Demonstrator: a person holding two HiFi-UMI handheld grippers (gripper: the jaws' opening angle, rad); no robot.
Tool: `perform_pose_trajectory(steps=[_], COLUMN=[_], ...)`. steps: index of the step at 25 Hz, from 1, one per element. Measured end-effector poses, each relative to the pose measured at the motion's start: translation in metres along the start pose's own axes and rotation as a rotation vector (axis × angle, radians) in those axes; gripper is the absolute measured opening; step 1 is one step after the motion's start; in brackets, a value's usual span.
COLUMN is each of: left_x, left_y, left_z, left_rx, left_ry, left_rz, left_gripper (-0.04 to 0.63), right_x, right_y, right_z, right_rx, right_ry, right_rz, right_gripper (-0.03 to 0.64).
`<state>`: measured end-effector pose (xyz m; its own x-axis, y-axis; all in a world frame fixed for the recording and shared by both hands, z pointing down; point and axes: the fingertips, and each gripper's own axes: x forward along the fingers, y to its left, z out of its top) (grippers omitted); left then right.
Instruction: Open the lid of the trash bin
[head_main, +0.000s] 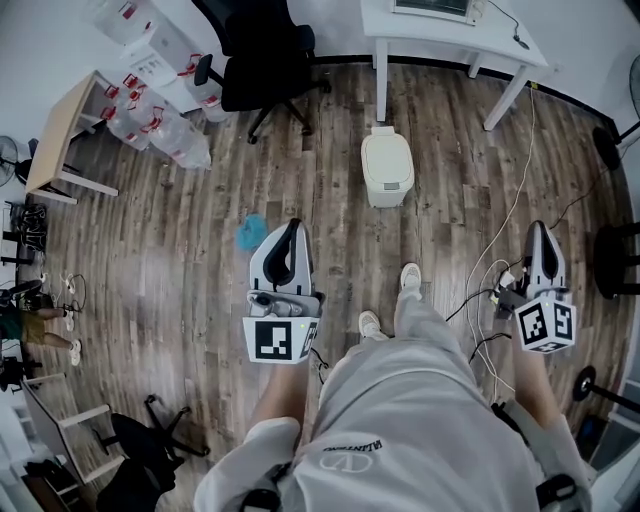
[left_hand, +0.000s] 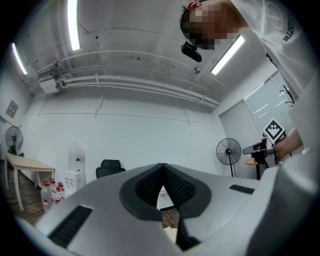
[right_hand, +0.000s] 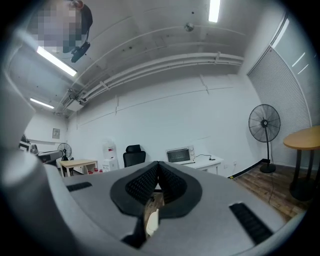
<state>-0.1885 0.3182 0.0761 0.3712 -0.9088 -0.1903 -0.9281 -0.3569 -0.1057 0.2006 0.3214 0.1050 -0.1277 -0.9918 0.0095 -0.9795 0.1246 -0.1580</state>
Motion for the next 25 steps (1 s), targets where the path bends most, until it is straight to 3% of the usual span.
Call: perform_pose_trajectory(steps=[13, 25], left_x=[0.113, 0.191], left_y=[-0.037, -0.041], left_z=[-0.046, -0.065], left_rx=[0.001, 0.023], left_ry=[0.091, 0.131], left_rz=[-0.01, 0.069], left_gripper=[-0.002, -0.002], right_x=[0.115, 0.22], right_y=[-0.055, -0.083], right_z=[-0.019, -0.026], right_rx=[0.038, 0.067], right_ry=[0.073, 0.117], right_rz=[0.085, 0.204], right_gripper=[0.017, 0.016])
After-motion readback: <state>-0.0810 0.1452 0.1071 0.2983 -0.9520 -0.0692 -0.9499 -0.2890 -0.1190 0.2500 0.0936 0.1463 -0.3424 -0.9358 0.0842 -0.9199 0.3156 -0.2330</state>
